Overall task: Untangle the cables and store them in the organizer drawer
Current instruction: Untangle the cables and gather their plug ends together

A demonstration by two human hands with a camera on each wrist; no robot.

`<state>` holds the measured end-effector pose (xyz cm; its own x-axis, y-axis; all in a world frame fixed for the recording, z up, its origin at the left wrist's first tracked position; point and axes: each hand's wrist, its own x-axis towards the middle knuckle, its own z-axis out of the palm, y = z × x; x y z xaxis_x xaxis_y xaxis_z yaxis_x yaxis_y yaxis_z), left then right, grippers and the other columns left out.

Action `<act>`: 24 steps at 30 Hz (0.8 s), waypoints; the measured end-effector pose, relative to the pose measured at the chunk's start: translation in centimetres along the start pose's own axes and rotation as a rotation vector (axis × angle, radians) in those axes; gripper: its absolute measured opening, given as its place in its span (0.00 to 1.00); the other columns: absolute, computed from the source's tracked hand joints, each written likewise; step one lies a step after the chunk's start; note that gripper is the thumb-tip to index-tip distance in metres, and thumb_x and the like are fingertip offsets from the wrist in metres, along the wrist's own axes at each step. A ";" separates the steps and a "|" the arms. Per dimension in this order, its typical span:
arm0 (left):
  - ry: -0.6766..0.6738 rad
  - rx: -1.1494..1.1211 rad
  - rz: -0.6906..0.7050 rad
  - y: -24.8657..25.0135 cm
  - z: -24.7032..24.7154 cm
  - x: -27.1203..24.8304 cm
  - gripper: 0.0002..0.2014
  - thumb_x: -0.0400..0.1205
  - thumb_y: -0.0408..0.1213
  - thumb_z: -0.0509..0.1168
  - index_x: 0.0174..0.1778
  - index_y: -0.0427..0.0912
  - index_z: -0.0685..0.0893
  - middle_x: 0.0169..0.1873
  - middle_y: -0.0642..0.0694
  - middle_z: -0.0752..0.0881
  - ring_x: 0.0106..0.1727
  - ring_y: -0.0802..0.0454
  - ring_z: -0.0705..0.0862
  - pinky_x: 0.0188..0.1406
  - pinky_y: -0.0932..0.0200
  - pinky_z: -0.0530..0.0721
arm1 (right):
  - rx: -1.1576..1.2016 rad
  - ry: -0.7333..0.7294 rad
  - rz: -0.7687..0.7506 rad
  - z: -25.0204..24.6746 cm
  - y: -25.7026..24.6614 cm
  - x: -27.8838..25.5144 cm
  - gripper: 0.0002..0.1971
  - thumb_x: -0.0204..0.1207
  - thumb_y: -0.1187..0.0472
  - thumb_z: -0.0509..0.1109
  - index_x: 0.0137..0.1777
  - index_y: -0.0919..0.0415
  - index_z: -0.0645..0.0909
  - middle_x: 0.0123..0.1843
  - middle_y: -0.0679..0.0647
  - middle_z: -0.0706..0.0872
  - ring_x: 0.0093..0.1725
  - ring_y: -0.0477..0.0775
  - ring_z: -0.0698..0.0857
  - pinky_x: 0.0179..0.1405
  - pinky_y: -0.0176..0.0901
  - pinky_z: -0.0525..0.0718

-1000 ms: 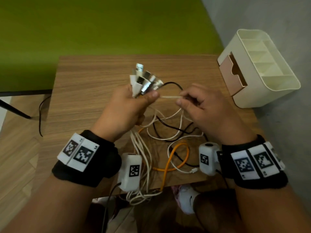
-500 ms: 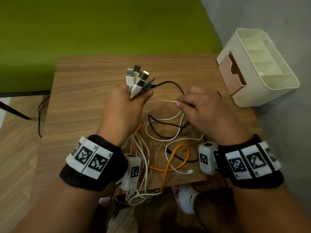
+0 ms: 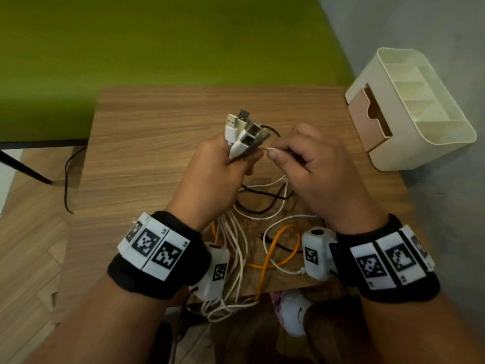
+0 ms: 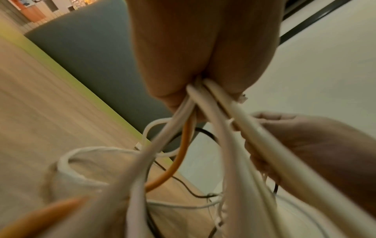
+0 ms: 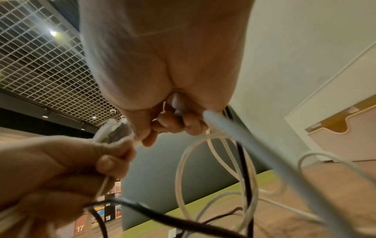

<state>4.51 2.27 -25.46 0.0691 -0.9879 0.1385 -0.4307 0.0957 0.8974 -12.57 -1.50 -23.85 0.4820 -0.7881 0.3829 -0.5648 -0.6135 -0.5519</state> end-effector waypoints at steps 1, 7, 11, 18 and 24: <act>0.032 -0.034 -0.025 -0.2 -0.3 0.1 0.11 0.81 0.39 0.69 0.32 0.52 0.80 0.25 0.54 0.81 0.26 0.62 0.78 0.28 0.66 0.74 | 0.003 -0.015 0.023 0.0 0.2 -0.1 0.07 0.82 0.59 0.70 0.46 0.62 0.86 0.38 0.49 0.79 0.36 0.47 0.76 0.33 0.33 0.68; 0.223 -0.395 -0.219 -0.8 -2.5 0.6 0.07 0.84 0.36 0.66 0.40 0.46 0.82 0.24 0.50 0.79 0.20 0.52 0.70 0.21 0.59 0.69 | -0.134 -0.134 0.372 -1.5 2.2 -0.4 0.11 0.83 0.47 0.65 0.45 0.52 0.82 0.32 0.45 0.80 0.33 0.41 0.77 0.27 0.30 0.66; 0.048 -0.106 -0.322 -1.0 -1.8 0.5 0.05 0.84 0.38 0.67 0.43 0.48 0.87 0.35 0.49 0.91 0.20 0.61 0.76 0.28 0.56 0.76 | 0.105 -0.078 0.350 -1.9 1.8 -0.2 0.07 0.83 0.52 0.67 0.51 0.51 0.86 0.42 0.47 0.85 0.42 0.44 0.82 0.38 0.36 0.76; 0.194 0.076 -0.249 -1.2 -2.0 0.6 0.06 0.82 0.43 0.69 0.41 0.48 0.86 0.29 0.53 0.84 0.31 0.55 0.84 0.34 0.49 0.84 | -0.142 -0.307 0.360 -1.6 2.4 -0.5 0.14 0.85 0.49 0.62 0.58 0.51 0.87 0.45 0.45 0.78 0.44 0.43 0.76 0.38 0.33 0.70; 0.078 -0.126 -0.052 -0.6 -0.6 0.3 0.10 0.82 0.34 0.69 0.56 0.50 0.88 0.43 0.57 0.90 0.30 0.73 0.82 0.33 0.66 0.78 | -0.117 -0.203 0.154 -0.5 1.6 -0.6 0.10 0.83 0.56 0.67 0.54 0.56 0.90 0.42 0.48 0.76 0.42 0.46 0.76 0.37 0.39 0.65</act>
<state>5.34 2.01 -25.74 0.1600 -0.9800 0.1183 -0.3090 0.0640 0.9489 -14.07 -1.97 -24.62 0.5019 -0.8538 0.1384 -0.7096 -0.4980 -0.4984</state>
